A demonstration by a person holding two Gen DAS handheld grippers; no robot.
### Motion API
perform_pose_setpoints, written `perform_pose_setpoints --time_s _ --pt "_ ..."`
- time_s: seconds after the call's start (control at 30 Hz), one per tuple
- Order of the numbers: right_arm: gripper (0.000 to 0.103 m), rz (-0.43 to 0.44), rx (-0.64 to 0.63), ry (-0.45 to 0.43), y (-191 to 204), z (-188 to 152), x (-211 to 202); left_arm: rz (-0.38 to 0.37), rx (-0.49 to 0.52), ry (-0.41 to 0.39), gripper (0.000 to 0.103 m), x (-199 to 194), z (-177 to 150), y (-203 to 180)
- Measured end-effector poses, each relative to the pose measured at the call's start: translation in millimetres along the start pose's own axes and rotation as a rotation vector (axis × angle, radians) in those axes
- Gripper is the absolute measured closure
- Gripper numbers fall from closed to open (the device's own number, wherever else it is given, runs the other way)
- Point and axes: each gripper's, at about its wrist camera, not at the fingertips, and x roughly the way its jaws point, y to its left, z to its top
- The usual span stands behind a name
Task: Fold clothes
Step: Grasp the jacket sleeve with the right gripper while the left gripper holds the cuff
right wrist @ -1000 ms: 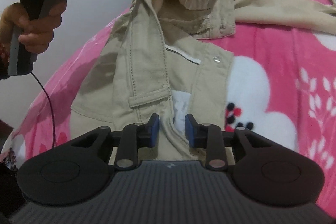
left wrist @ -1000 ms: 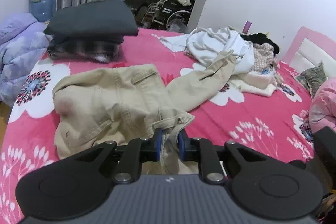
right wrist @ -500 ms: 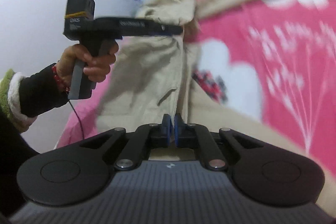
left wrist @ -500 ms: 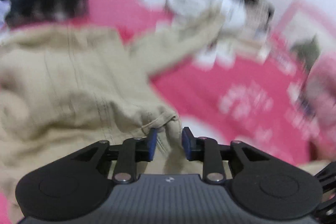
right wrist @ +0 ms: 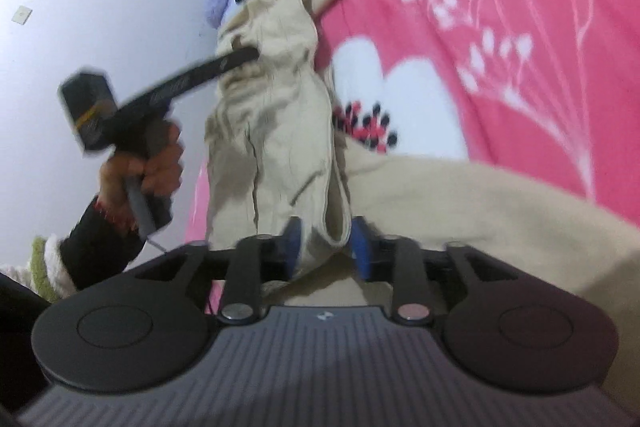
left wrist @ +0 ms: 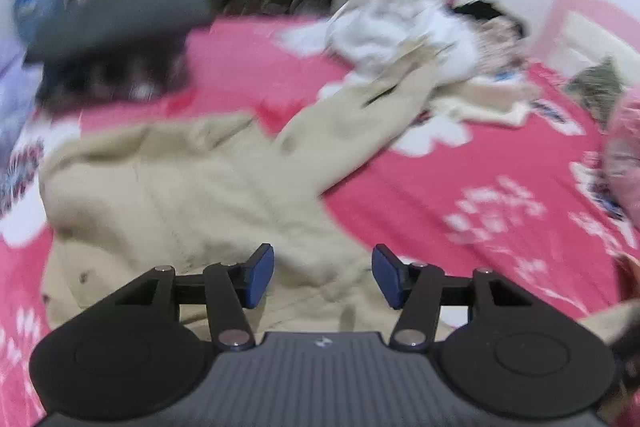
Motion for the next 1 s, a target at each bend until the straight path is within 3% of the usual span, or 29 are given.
perform_pose_setpoints --time_s 0.07,0.17,0.37,0.47,0.67,0.73,0.8,0.83,0.93,1.0 --pt "0.065 0.022 0.024 0.023 1 -1 4 -0.002 -0.039 0.026 0.056 3 0 4" --pt "0.055 0.074 0.058 0.015 0 -3 2 -0.072 0.016 -0.005 0.05 -23 -14 -6" --pt "0.056 0.105 0.253 0.017 -21 5 18 -0.282 0.24 0.062 0.041 -76 -59 -53" --pt "0.055 0.112 0.331 -0.026 -25 3 7 -0.329 0.354 0.093 0.039 -85 -84 -78" --pt "0.05 0.118 0.4 0.044 -19 -1 18 -0.296 0.586 0.088 0.039 -70 -116 -126" --pt "0.055 0.133 0.395 0.036 -15 3 24 -0.284 0.622 0.083 0.039 -67 -120 -134" --pt "0.079 0.147 0.386 0.015 -11 8 27 -0.238 0.634 0.074 0.039 -63 -122 -138" --pt "0.083 0.172 0.383 0.001 -7 10 27 -0.212 0.634 0.065 0.04 -62 -122 -139" --pt "0.087 0.224 0.337 -0.03 10 13 24 -0.164 0.602 0.002 0.045 -69 -117 -136" --pt "0.088 0.251 0.306 -0.03 21 15 25 -0.153 0.549 -0.034 0.058 -74 -113 -129"
